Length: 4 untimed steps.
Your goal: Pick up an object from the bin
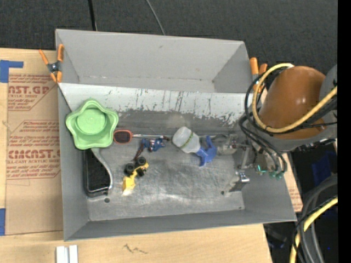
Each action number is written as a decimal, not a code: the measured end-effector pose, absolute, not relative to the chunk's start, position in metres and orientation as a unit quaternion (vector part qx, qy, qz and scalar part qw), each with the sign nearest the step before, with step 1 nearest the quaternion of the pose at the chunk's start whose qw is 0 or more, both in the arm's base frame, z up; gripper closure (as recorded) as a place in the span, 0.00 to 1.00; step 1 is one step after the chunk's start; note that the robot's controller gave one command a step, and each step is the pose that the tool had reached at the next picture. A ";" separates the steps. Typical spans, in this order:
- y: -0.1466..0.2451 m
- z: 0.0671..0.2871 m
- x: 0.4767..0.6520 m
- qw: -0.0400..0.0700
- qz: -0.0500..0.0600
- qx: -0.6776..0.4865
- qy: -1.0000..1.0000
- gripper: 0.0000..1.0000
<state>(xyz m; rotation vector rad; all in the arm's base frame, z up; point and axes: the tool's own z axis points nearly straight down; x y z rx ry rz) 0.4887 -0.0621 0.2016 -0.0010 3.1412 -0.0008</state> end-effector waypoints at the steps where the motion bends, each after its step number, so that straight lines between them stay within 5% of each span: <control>1: -0.050 0.186 0.509 0.002 -0.001 -0.077 0.997 0.00; 2: -0.060 0.175 0.530 0.000 0.001 -0.159 0.987 0.00; 3: -0.066 0.154 0.568 0.003 -0.001 -0.169 0.986 0.00; 4: -0.056 0.124 0.573 0.010 -0.002 -0.173 0.985 0.00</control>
Offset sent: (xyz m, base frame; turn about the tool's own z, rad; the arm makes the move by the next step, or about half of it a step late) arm 0.0522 -0.0171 -0.0261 -0.3587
